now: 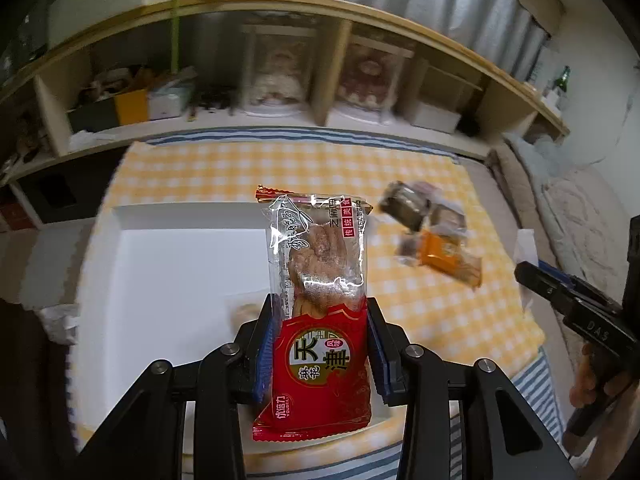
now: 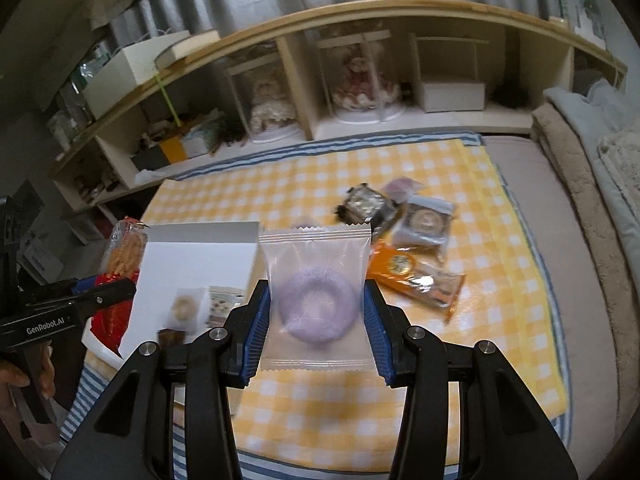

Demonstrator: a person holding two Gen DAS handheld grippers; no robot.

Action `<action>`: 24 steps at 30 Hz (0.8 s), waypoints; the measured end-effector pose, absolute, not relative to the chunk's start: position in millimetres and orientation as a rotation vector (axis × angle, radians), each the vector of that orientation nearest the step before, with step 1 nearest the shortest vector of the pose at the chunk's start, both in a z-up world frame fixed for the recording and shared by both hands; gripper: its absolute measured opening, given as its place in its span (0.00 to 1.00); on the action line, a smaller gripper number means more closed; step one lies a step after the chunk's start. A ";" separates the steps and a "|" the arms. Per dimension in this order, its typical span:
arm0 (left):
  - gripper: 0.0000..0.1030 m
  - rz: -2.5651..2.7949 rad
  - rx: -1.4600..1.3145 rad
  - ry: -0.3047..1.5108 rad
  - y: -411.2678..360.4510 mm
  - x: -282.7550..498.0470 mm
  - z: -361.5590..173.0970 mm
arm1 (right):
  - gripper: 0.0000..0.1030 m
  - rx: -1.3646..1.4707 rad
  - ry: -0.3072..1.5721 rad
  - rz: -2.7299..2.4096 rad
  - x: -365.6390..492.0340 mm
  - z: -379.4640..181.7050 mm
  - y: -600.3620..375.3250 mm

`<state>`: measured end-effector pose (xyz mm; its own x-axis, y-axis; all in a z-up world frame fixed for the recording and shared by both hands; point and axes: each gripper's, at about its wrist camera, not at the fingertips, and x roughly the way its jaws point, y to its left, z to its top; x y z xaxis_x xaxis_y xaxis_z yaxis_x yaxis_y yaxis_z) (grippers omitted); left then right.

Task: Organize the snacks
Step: 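Lift both held packets and carry them over the white tray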

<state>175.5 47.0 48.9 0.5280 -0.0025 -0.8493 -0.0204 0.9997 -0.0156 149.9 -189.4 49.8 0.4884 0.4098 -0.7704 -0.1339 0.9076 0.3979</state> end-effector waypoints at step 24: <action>0.39 0.173 -0.021 1.089 166.9 129.2 42.5 | 0.45 0.444 1.143 0.534 131.5 23.3 -6.6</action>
<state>129.2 166.9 42.5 0.4511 0.1301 -0.8829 -0.1507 0.9862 0.0683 131.5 -6.6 23.3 0.3161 0.6066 -0.7295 -0.1703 0.7927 0.5854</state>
